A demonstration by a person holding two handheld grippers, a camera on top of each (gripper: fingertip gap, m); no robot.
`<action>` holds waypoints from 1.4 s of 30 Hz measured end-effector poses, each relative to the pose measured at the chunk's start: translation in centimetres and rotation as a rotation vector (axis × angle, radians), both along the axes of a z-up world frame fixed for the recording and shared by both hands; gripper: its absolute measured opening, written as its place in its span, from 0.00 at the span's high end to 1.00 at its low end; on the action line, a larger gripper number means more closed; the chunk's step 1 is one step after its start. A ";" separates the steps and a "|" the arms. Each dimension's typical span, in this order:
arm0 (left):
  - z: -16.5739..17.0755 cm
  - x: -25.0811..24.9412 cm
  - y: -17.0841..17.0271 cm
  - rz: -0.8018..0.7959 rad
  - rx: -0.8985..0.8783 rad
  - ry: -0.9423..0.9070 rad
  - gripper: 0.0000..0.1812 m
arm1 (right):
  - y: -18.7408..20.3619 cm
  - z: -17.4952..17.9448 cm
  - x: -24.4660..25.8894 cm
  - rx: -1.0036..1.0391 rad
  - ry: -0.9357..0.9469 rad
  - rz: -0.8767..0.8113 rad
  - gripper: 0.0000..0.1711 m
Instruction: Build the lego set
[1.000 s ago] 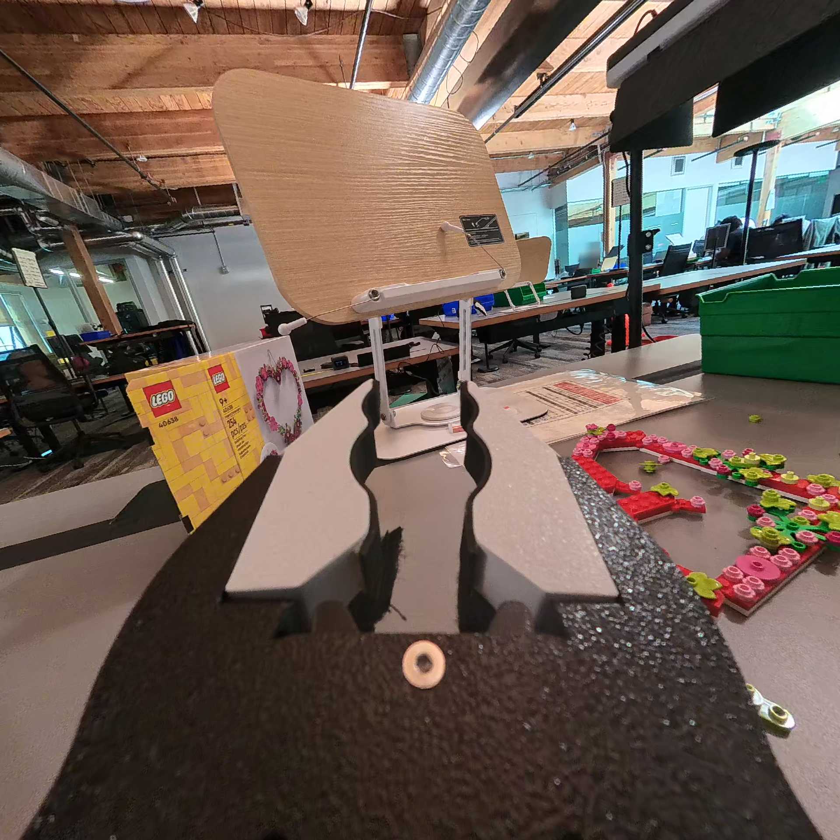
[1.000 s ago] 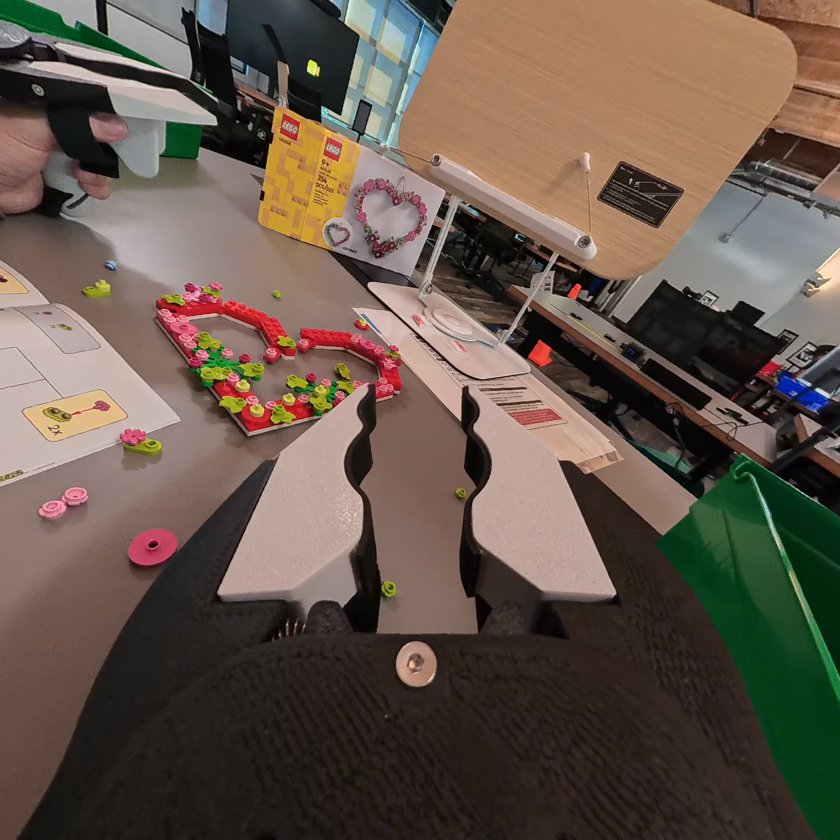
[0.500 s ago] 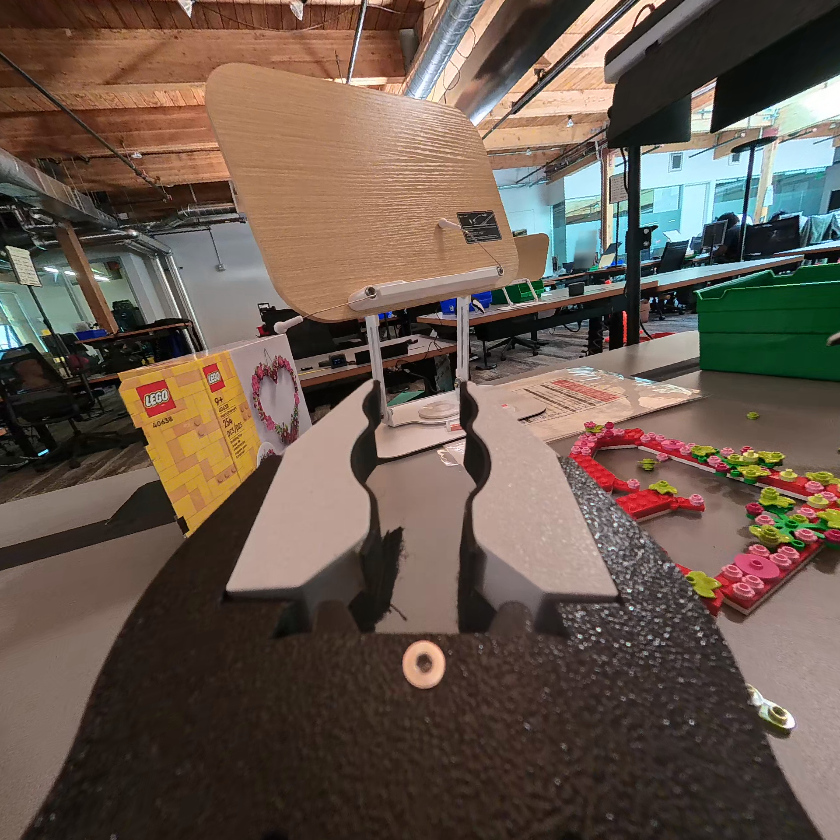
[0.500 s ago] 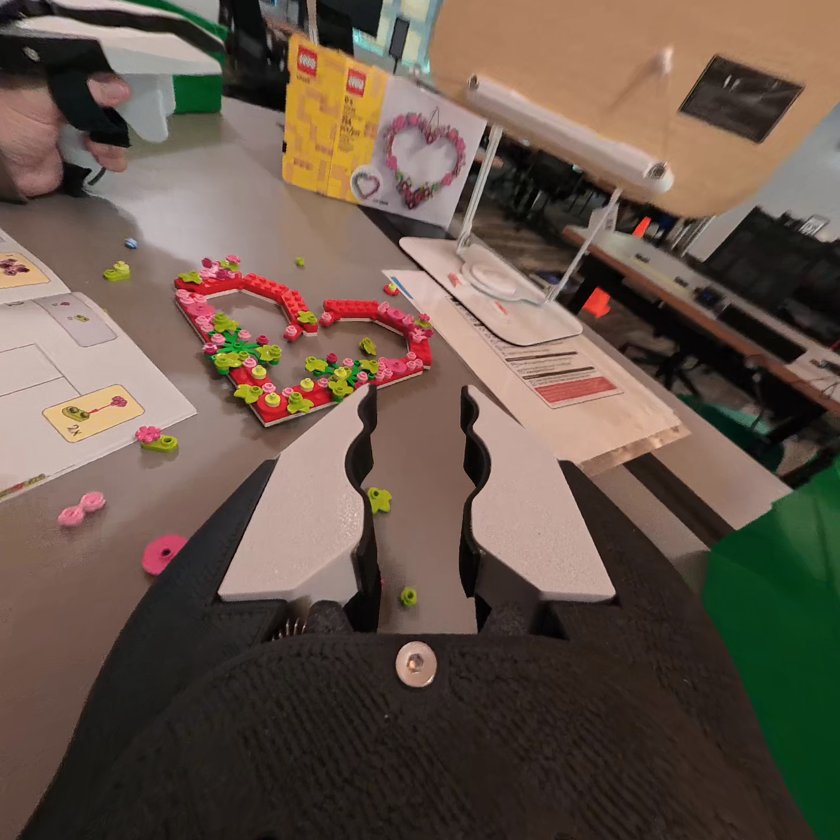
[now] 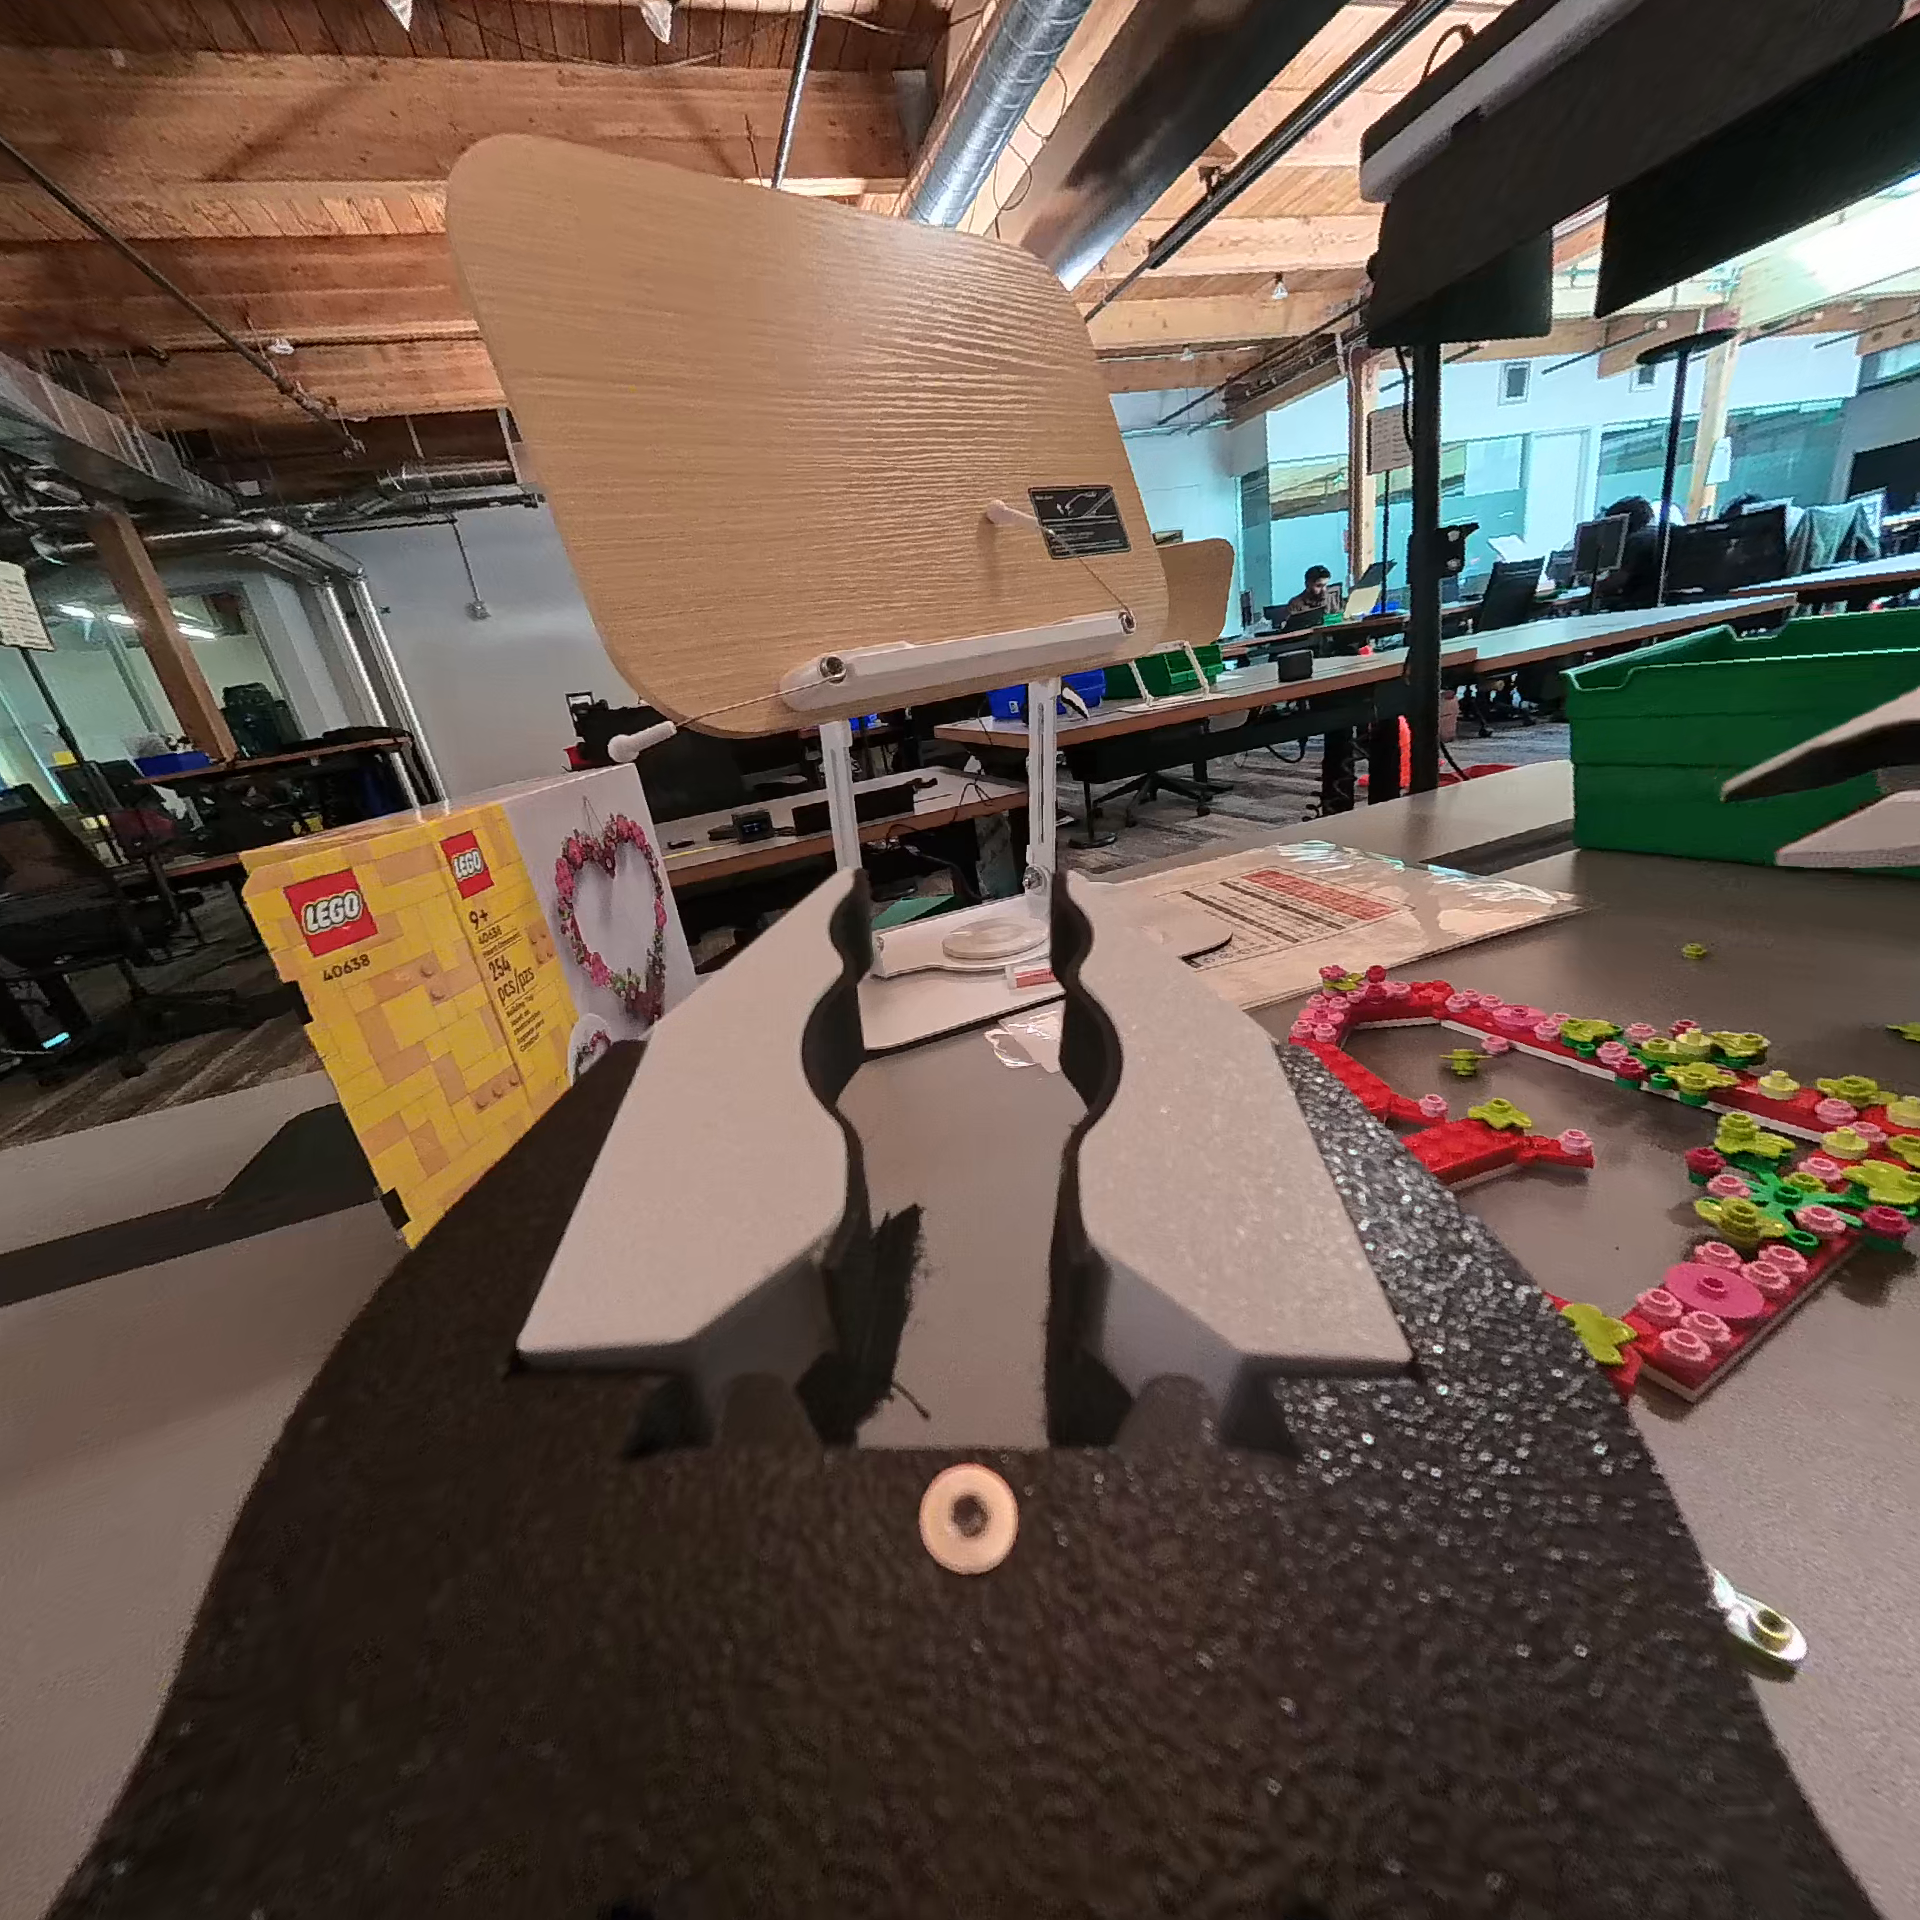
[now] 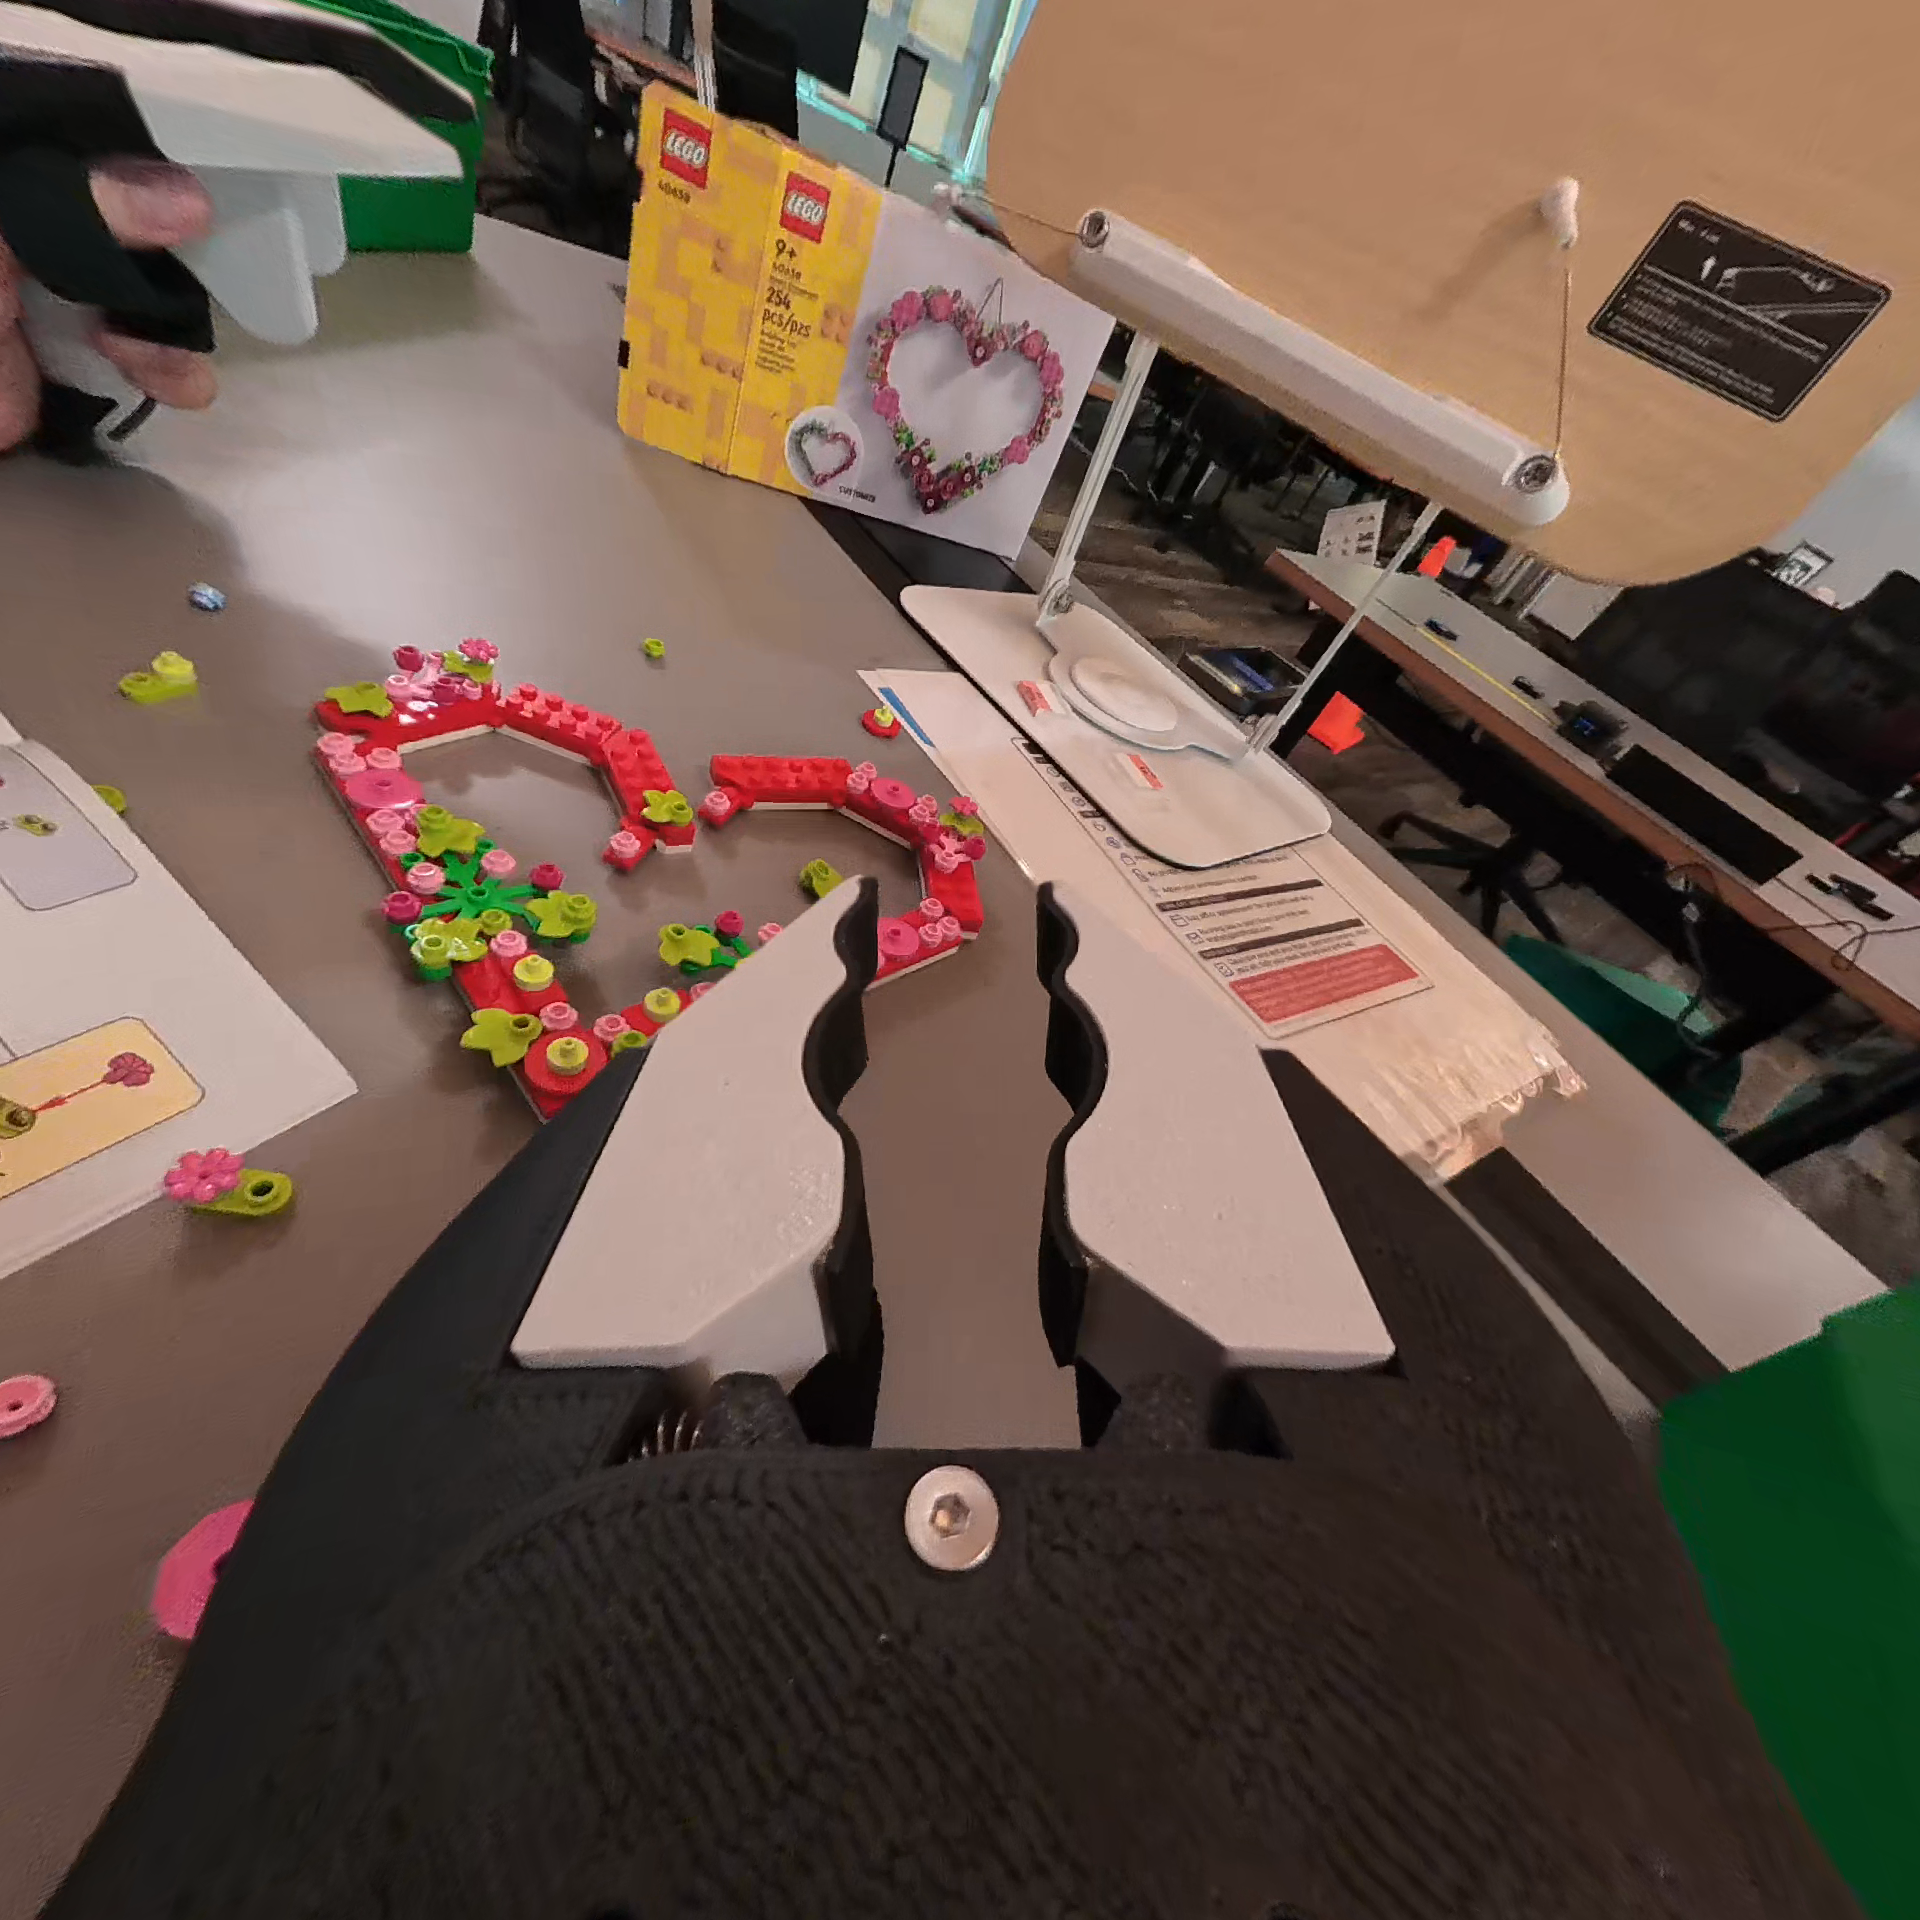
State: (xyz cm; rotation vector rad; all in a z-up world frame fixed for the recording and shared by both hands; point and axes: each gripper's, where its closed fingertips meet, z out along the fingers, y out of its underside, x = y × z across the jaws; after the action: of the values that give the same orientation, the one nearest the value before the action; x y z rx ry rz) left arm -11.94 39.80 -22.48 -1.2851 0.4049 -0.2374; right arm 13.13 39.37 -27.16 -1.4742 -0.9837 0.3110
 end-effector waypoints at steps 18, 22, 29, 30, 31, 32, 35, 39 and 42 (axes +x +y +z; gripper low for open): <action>-0.1 0.2 0.0 -0.008 -0.002 0.004 0.82 | 0.2 0.4 0.6 0.048 0.064 -0.020 0.86; -0.1 0.2 0.0 -0.008 -0.001 0.007 0.83 | 0.4 0.7 1.0 0.055 0.081 -0.034 0.86; -0.1 0.2 0.0 -0.010 0.000 0.004 0.83 | 0.5 1.0 1.4 0.038 0.122 -0.042 0.86; -0.1 0.2 0.0 -0.010 0.000 0.004 0.83 | 0.6 0.9 1.5 0.036 0.125 -0.044 0.86; -0.1 0.2 0.0 -0.010 0.000 0.004 0.83 | 0.6 0.9 1.5 0.034 0.127 -0.044 0.86; -0.1 0.2 0.0 -0.010 0.000 0.005 0.83 | 0.6 1.0 1.5 0.034 0.129 -0.044 0.86; -0.1 0.2 0.0 -0.012 -0.001 0.006 0.83 | 0.6 0.9 1.5 0.033 0.127 -0.044 0.86; -0.1 0.2 0.0 -0.013 -0.002 0.006 0.83 | 0.6 0.8 1.4 0.031 0.123 -0.040 0.86; -0.1 0.2 0.0 -0.013 -0.001 0.007 0.83 | 0.5 0.8 1.4 0.032 0.122 -0.039 0.87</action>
State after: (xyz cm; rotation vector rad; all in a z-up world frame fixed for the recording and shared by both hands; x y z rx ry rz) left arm -11.70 39.77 -22.60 -1.2849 0.4195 -0.2441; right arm 14.55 39.91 -26.33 -1.4267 -0.8575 0.3512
